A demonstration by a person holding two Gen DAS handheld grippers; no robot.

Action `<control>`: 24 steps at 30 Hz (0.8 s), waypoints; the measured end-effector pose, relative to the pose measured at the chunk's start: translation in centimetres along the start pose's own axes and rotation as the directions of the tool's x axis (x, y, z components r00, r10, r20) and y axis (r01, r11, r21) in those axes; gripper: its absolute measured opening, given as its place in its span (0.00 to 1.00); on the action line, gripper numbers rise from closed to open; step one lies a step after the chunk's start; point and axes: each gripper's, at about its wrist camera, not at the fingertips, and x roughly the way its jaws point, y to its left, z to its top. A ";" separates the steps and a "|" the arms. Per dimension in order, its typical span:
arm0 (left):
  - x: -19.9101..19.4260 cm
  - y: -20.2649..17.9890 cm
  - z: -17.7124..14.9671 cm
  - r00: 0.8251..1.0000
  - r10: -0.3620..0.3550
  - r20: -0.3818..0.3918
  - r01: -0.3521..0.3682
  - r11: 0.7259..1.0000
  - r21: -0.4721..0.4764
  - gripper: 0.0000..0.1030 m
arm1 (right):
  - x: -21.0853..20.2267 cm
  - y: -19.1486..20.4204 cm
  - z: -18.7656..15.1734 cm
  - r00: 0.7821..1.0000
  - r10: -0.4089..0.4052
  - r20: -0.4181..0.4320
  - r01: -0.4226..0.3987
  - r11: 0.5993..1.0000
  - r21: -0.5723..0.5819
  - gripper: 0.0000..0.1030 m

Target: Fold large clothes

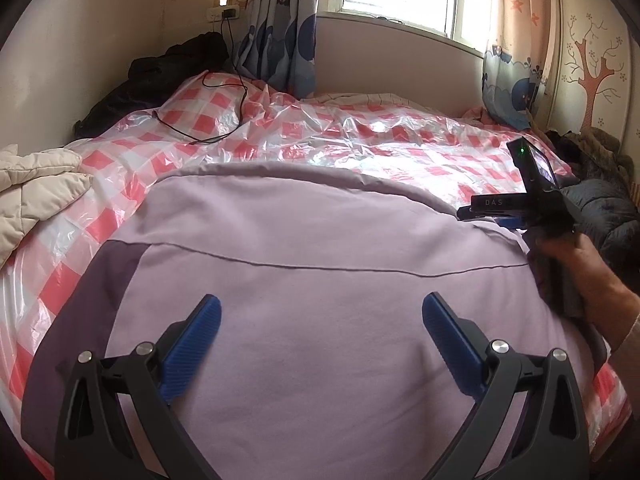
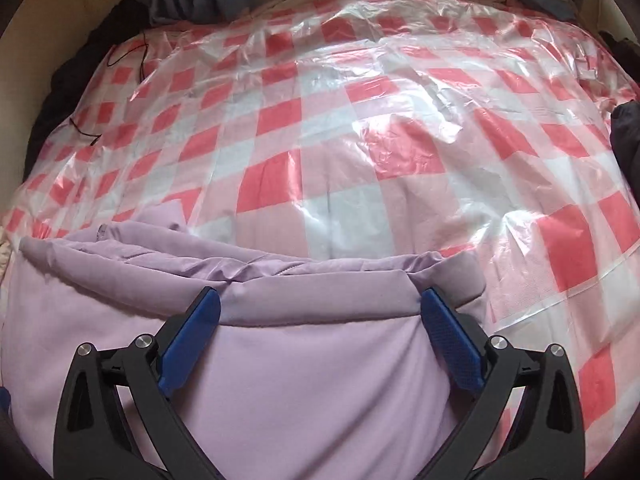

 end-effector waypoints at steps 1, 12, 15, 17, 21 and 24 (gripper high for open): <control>0.0 0.1 0.0 1.000 0.000 -0.002 0.000 1.000 -0.001 0.94 | 0.0 0.1 -0.1 1.000 -0.005 0.002 0.005 1.000 -0.005 0.94; 1.2 2.3 0.1 0.993 -0.095 -0.070 0.085 0.988 -0.129 0.94 | -8.6 3.6 -3.0 0.992 0.079 0.093 -0.073 0.995 -0.068 0.94; 1.2 3.3 -0.2 0.989 -0.134 -0.069 0.123 0.982 -0.145 0.94 | -14.3 3.9 -7.0 0.976 0.183 0.121 -0.170 0.979 -0.110 0.94; 0.9 3.3 -0.6 0.986 -0.156 -0.052 0.149 0.982 -0.118 0.94 | -17.5 0.8 -11.0 0.947 0.310 0.084 -0.309 0.951 -0.025 0.94; 0.1 3.1 -1.5 0.979 -0.188 -0.074 0.186 0.982 -0.032 0.94 | -19.7 -6.7 -18.0 0.886 0.461 0.045 -0.459 0.859 0.229 0.94; -2.5 4.2 -1.6 0.963 -0.252 -0.098 0.239 0.963 -0.127 0.94 | -19.5 -10.8 -22.8 0.860 0.510 0.019 -0.481 0.797 0.364 0.94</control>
